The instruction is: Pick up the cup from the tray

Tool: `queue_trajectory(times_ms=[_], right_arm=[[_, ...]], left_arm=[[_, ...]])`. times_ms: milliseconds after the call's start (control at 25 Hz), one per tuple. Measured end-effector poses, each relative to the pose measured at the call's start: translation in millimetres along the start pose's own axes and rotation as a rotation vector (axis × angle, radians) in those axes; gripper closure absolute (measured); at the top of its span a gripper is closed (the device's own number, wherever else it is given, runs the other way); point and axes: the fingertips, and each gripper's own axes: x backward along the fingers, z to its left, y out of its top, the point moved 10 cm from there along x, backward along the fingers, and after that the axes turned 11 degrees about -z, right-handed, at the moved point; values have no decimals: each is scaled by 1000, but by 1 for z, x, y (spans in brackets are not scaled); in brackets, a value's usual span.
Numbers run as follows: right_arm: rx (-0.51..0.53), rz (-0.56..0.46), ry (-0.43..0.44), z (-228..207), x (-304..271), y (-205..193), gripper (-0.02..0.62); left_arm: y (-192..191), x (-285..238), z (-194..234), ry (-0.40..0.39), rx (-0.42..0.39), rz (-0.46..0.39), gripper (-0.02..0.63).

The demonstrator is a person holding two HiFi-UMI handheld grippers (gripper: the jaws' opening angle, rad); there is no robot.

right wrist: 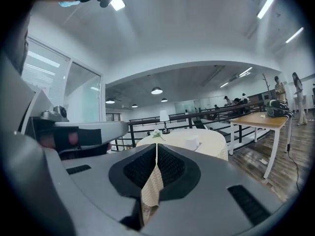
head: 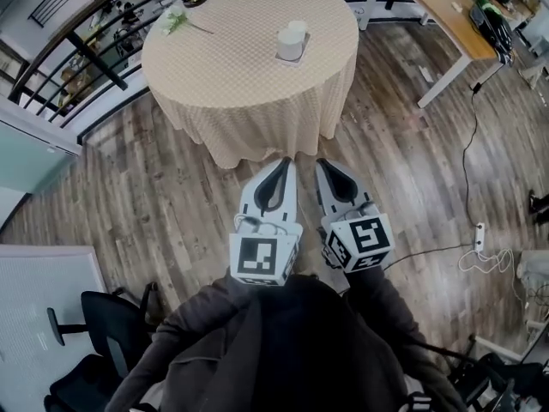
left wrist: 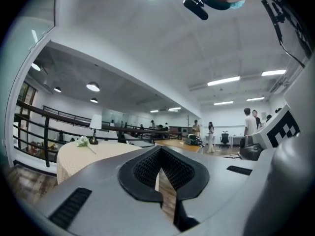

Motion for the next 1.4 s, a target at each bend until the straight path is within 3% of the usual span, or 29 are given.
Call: queue_trajectory(times_ms=[320, 640, 1000, 1400], right_arm=[[26, 20, -14, 7, -62, 6, 588], [54, 34, -80, -3, -71, 6, 588], [34, 16, -99, -28, -91, -1, 588], [5, 17, -102, -88, -130, -7, 588]], left_arm=[[0, -36, 56, -9, 62, -30, 601], [-17, -52, 65, -66, 97, 11, 601], [-27, -82, 71, -75, 65, 41, 600], [-45, -147, 72, -65, 32, 114, 601]])
